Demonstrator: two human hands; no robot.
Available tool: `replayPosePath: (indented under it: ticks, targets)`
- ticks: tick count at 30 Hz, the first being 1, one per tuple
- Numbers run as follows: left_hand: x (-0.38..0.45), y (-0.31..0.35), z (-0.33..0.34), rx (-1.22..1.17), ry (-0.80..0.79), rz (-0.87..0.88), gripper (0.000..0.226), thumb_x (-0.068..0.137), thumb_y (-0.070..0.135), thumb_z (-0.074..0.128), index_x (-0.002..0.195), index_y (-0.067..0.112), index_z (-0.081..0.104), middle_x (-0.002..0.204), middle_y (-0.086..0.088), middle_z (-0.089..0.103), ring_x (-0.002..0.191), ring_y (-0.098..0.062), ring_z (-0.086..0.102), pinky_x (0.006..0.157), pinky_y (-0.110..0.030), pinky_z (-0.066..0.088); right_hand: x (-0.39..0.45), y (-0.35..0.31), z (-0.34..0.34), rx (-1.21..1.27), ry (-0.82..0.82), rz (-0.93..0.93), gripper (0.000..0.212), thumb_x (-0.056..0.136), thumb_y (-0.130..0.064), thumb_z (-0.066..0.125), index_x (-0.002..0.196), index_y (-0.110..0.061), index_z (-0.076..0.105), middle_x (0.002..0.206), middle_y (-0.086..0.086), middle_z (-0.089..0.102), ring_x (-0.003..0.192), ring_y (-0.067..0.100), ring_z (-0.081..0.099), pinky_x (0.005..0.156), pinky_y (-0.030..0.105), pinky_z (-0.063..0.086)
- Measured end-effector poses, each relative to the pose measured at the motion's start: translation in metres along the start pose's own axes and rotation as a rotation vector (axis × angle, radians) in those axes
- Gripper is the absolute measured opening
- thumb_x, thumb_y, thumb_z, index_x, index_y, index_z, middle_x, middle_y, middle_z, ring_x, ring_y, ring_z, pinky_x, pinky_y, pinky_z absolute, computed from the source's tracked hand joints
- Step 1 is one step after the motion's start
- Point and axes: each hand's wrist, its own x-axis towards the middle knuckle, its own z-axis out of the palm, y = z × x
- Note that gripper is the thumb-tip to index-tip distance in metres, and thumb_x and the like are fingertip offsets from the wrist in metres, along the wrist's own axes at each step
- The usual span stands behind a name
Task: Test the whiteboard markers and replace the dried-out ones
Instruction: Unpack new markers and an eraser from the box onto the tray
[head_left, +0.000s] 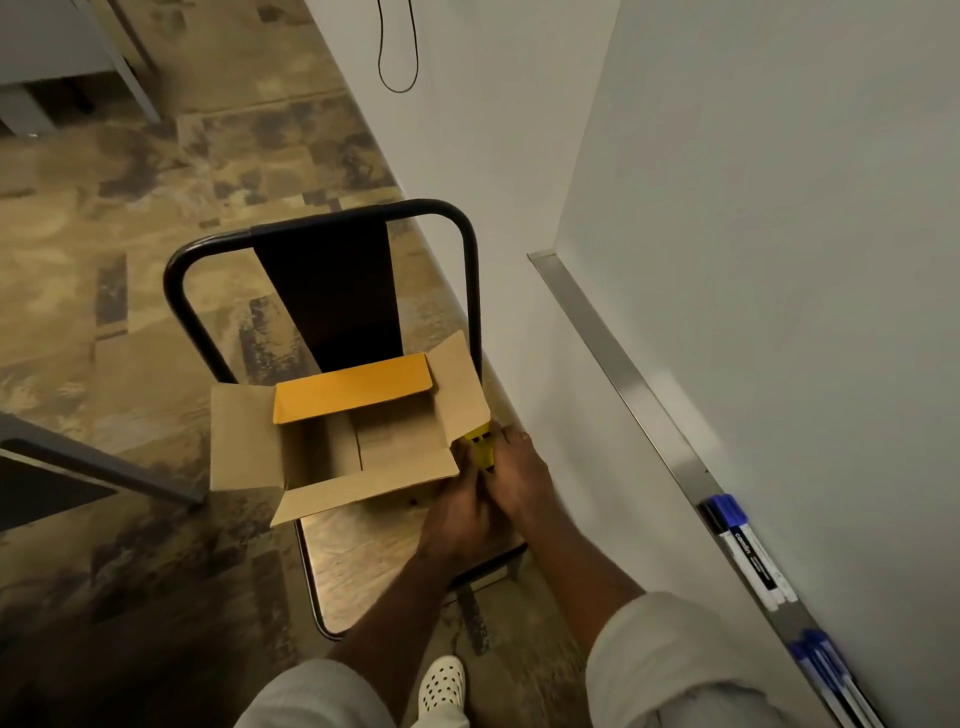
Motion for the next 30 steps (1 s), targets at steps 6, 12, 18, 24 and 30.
replayPosePath:
  ticks: [6, 12, 18, 24, 30]
  targets:
    - [0.002, 0.005, 0.010, -0.046, 0.087, 0.107, 0.075, 0.105, 0.031, 0.042, 0.159, 0.028, -0.009, 0.149, -0.012, 0.046, 0.100, -0.026, 0.064, 0.076, -0.045, 0.057, 0.001, 0.000, -0.002, 0.129, 0.104, 0.041, 0.042, 0.097, -0.037, 0.055, 0.133, -0.018, 0.048, 0.124, 0.006, 0.058, 0.111, 0.026, 0.060, 0.086, 0.038, 0.054]
    - [0.010, 0.032, 0.020, -0.202, 0.172, 0.166, 0.066, 0.103, 0.029, 0.043, 0.159, 0.027, 0.009, 0.164, 0.000, 0.025, 0.145, -0.022, 0.037, 0.113, -0.046, 0.041, -0.020, 0.026, -0.026, 0.120, 0.170, 0.088, 0.061, 0.088, -0.030, 0.065, 0.143, -0.017, 0.043, 0.133, 0.006, 0.055, 0.120, 0.027, 0.052, 0.092, 0.040, 0.051]
    - [0.012, 0.080, 0.026, -0.288, 0.208, 0.160, 0.070, 0.095, 0.013, 0.039, 0.160, 0.016, 0.012, 0.165, -0.006, 0.023, 0.149, -0.020, 0.029, 0.120, -0.035, 0.028, -0.066, 0.072, -0.060, 0.087, 0.301, 0.096, 0.062, 0.087, -0.028, 0.065, 0.143, -0.017, 0.043, 0.127, 0.006, 0.055, 0.118, 0.026, 0.052, 0.085, 0.040, 0.054]
    - [0.013, 0.135, 0.033, -0.324, 0.183, 0.120, 0.059, 0.101, 0.010, 0.043, 0.157, 0.011, 0.025, 0.162, -0.009, 0.031, 0.149, -0.022, 0.028, 0.122, -0.037, 0.024, -0.110, 0.113, -0.094, 0.049, 0.371, 0.098, 0.064, 0.086, -0.022, 0.068, 0.143, -0.015, 0.042, 0.126, 0.007, 0.054, 0.118, 0.026, 0.051, 0.081, 0.039, 0.056]
    - [0.032, 0.186, 0.048, -0.351, 0.096, 0.146, 0.054, 0.103, 0.011, 0.041, 0.156, 0.013, 0.029, 0.160, -0.008, 0.035, 0.147, -0.024, 0.033, 0.118, -0.036, 0.027, -0.119, 0.144, -0.114, 0.075, 0.442, 0.197, 0.052, 0.085, -0.020, 0.071, 0.132, -0.013, 0.049, 0.126, 0.006, 0.047, 0.111, 0.026, 0.055, 0.081, 0.032, 0.053]
